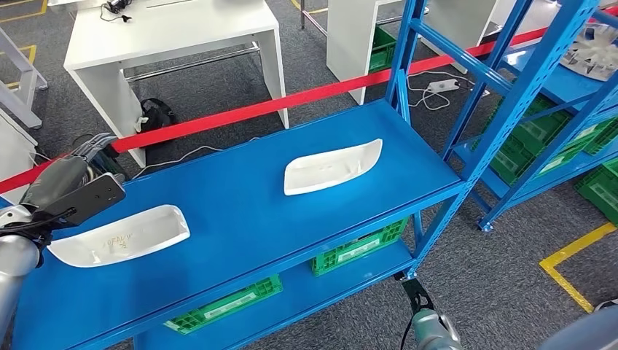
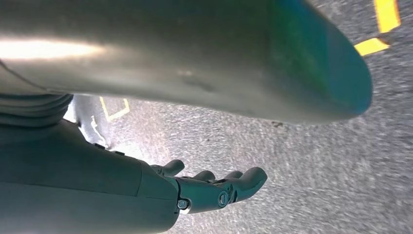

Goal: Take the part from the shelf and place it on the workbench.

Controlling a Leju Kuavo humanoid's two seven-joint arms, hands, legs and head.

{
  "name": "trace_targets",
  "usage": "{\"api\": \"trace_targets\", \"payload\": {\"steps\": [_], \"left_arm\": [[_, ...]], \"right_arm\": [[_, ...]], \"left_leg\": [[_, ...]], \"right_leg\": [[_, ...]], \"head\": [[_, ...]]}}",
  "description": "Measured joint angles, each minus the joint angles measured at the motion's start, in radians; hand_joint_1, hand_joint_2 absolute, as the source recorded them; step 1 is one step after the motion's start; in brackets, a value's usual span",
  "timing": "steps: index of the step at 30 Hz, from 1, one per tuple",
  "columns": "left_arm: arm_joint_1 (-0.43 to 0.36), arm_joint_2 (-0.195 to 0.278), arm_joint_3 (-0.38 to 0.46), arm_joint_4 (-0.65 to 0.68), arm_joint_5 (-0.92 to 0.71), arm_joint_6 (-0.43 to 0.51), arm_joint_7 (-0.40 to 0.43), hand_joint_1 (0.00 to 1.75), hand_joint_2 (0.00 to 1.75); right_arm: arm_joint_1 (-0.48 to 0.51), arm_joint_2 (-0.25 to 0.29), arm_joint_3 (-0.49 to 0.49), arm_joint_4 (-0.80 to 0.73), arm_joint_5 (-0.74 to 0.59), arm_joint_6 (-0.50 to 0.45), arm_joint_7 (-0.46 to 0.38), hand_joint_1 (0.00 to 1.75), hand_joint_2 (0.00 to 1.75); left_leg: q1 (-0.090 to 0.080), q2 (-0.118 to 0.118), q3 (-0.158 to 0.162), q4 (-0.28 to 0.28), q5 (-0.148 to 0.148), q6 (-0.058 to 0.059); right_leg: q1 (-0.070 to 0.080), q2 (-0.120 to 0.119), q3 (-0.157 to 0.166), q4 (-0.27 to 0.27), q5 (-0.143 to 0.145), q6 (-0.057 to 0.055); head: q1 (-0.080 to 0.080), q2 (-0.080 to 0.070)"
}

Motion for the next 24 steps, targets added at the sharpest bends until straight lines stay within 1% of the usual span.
{"api": "trace_targets", "payload": {"steps": [1, 2, 3, 4, 5, 7, 8, 9, 10, 11, 12, 13, 14, 15, 16, 17, 18, 19, 20, 23, 24], "left_arm": [[0.0, 0.001, -0.003, 0.001, 0.002, -0.003, -0.001, 0.0, 0.0], [0.001, 0.001, -0.008, 0.003, 0.003, -0.006, 0.001, 0.0, 0.44], [0.003, 0.001, -0.014, 0.005, 0.003, -0.012, 0.003, 0.0, 0.87], [0.006, 0.001, -0.02, 0.006, 0.003, -0.016, 0.006, 0.0, 1.31], [0.008, 0.0, -0.026, 0.007, 0.004, -0.022, 0.009, 0.0, 1.75], [0.01, 0.0, -0.036, 0.007, 0.008, -0.036, 0.014, 0.0, 1.75], [0.01, 0.0, -0.04, 0.007, 0.01, -0.041, 0.016, 0.0, 1.75], [0.01, 0.0, -0.045, 0.007, 0.013, -0.046, 0.017, 0.0, 1.75], [0.012, 0.0, -0.049, 0.008, 0.014, -0.049, 0.017, 0.0, 1.75], [0.016, -0.001, -0.052, 0.009, 0.015, -0.051, 0.017, 0.0, 1.75], [0.02, -0.001, -0.055, 0.01, 0.015, -0.053, 0.017, 0.0, 1.75], [0.024, -0.001, -0.056, 0.011, 0.015, -0.054, 0.017, 0.0, 1.75], [0.027, -0.001, -0.056, 0.011, 0.015, -0.054, 0.017, 0.0, 1.75], [0.028, -0.001, -0.057, 0.011, 0.016, -0.054, 0.017, 0.0, 1.75], [0.028, -0.001, -0.059, 0.011, 0.016, -0.054, 0.017, 0.0, 1.75], [0.027, -0.001, -0.06, 0.011, 0.016, -0.054, 0.017, 0.0, 1.75], [0.027, 0.0, -0.062, 0.011, 0.016, -0.054, 0.017, 0.0, 1.75], [0.027, 0.0, -0.064, 0.011, 0.017, -0.056, 0.017, 0.0, 1.75], [0.026, 0.0, -0.066, 0.011, 0.019, -0.059, 0.017, 0.0, 1.75], [0.028, 0.002, -0.07, 0.011, 0.036, -0.082, 0.019, 0.0, 1.75], [0.032, 0.003, -0.07, 0.011, 0.045, -0.087, 0.019, 0.0, 1.75]], "right_arm": [[0.0, 0.0, 0.0, 0.0, 0.003, 0.004, -0.003, 0.0, 0.0], [0.001, 0.0, 0.0, 0.0, 0.006, 0.009, -0.006, 0.0, 0.0], [0.001, 0.0, 0.0, 0.0, 0.008, 0.014, -0.007, 0.0, 0.0], [0.001, 0.0, 0.0, 0.0, 0.009, 0.019, -0.007, 0.0, 0.0], [0.0, 0.0, 0.0, 0.0, 0.009, 0.023, -0.008, 0.0, 0.0], [-0.001, -0.001, -0.001, 0.0, 0.006, 0.027, -0.012, 0.0, 0.0], [-0.001, -0.001, -0.003, 0.0, 0.004, 0.027, -0.014, 0.0, 0.0], [-0.002, -0.002, -0.005, 0.0, 0.002, 0.027, -0.016, 0.0, 0.0], [-0.002, -0.002, -0.008, 0.0, 0.0, 0.027, -0.018, 0.0, 0.0], [-0.002, -0.003, -0.01, 0.0, -0.002, 0.027, -0.02, 0.0, 0.0], [-0.002, -0.003, -0.011, 0.0, -0.003, 0.027, -0.021, 0.0, 0.0], [-0.001, -0.003, -0.013, 0.0, -0.003, 0.027, -0.021, 0.0, 0.0], [-0.001, -0.003, -0.014, 0.0, -0.003, 0.027, -0.021, 0.0, 0.0], [-0.001, -0.004, -0.015, 0.0, -0.003, 0.027, -0.021, 0.0, 0.0], [-0.001, -0.005, -0.016, 0.0, -0.003, 0.027, -0.021, 0.0, 0.0], [-0.002, -0.006, -0.016, 0.0, -0.003, 0.027, -0.022, 0.0, 0.0], [-0.002, -0.006, -0.016, 0.0, -0.003, 0.027, -0.022, 0.0, 0.0], [-0.003, -0.006, -0.016, 0.0, -0.003, 0.027, -0.021, 0.0, 0.0], [-0.002, -0.006, -0.016, 0.0, -0.004, 0.027, -0.02, 0.0, 0.0], [-0.002, -0.006, -0.018, 0.0, -0.007, 0.026, -0.011, 0.0, 0.0], [-0.002, -0.006, -0.019, 0.0, -0.009, 0.025, -0.008, 0.0, 0.0]], "left_leg": [[-0.002, 0.0, 0.013, -0.072, 0.065, 0.006], [-0.005, 0.001, 0.023, -0.13, 0.116, 0.011], [-0.007, 0.001, 0.031, -0.167, 0.152, 0.016], [-0.01, 0.0, 0.033, -0.182, 0.168, 0.019], [-0.012, 0.0, 0.035, -0.182, 0.166, 0.022], [-0.009, -0.001, 0.045, -0.189, 0.168, 0.031], [-0.007, -0.001, 0.051, -0.194, 0.167, 0.037], [-0.005, 0.0, 0.056, -0.197, 0.164, 0.043], [-0.006, 0.0, 0.059, -0.197, 0.159, 0.048], [-0.006, -0.001, 0.061, -0.195, 0.154, 0.051], [-0.007, -0.002, 0.063, -0.192, 0.149, 0.052], [-0.008, -0.003, 0.065, -0.188, 0.144, 0.053], [-0.008, -0.005, 0.067, -0.183, 0.138, 0.052], [-0.008, -0.006, 0.07, -0.177, 0.131, 0.05], [-0.008, -0.007, 0.072, -0.17, 0.125, 0.047], [-0.01, -0.008, 0.072, -0.164, 0.119, 0.043], [-0.012, -0.01, 0.072, -0.159, 0.115, 0.039], [-0.014, -0.011, 0.071, -0.157, 0.112, 0.036], [-0.015, -0.011, 0.07, -0.157, 0.112, 0.038], [-0.017, -0.011, 0.075, -0.163, 0.113, 0.051], [-0.017, -0.011, 0.077, -0.165, 0.114, 0.05]], "right_leg": [[0.001, 0.001, 0.011, 0.0, -0.01, 0.002], [0.002, 0.002, 0.018, 0.0, -0.019, 0.006], [0.002, 0.003, 0.022, 0.001, -0.027, 0.011], [0.003, 0.004, 0.023, 0.0, -0.034, 0.017], [0.003, 0.005, 0.025, -0.002, -0.039, 0.023], [0.002, 0.002, 0.024, 0.005, -0.053, 0.033], [0.002, 0.0, 0.014, 0.03, -0.068, 0.037], [0.003, -0.002, -0.011, 0.079, -0.091, 0.039], [0.005, -0.003, -0.046, 0.143, -0.117, 0.041], [0.006, -0.003, -0.088, 0.211, -0.138, 0.042], [0.006, -0.003, -0.125, 0.261, -0.145, 0.043], [0.007, -0.003, -0.146, 0.277, -0.134, 0.043], [0.007, -0.003, -0.149, 0.255, -0.102, 0.042], [0.007, -0.003, -0.131, 0.196, -0.058, 0.041], [0.008, -0.004, -0.108, 0.131, -0.023, 0.038], [0.009, -0.004, -0.085, 0.074, 0.003, 0.034], [0.01, -0.003, -0.071, 0.038, 0.015, 0.03], [0.011, -0.003, -0.066, 0.027, 0.014, 0.027], [0.011, -0.003, -0.064, 0.023, 0.017, 0.025], [0.011, -0.001, -0.062, 0.021, 0.019, 0.023], [0.011, -0.001, -0.062, 0.021, 0.019, 0.022]], "head": [[-0.001, 0.0], [-0.001, 0.0], [-0.002, 0.0], [-0.003, 0.0], [-0.003, 0.0], [-0.003, 0.0], [-0.002, 0.0], [-0.002, 0.0], [-0.001, 0.0], [0.0, 0.0], [0.0, 0.0], [0.0, 0.0], [0.0, 0.0], [0.0, 0.0], [0.001, 0.0], [0.001, 0.0], [0.0, 0.0], [0.0, 0.0], [0.0, 0.0], [0.0, 0.0], [0.0, 0.0]]}}
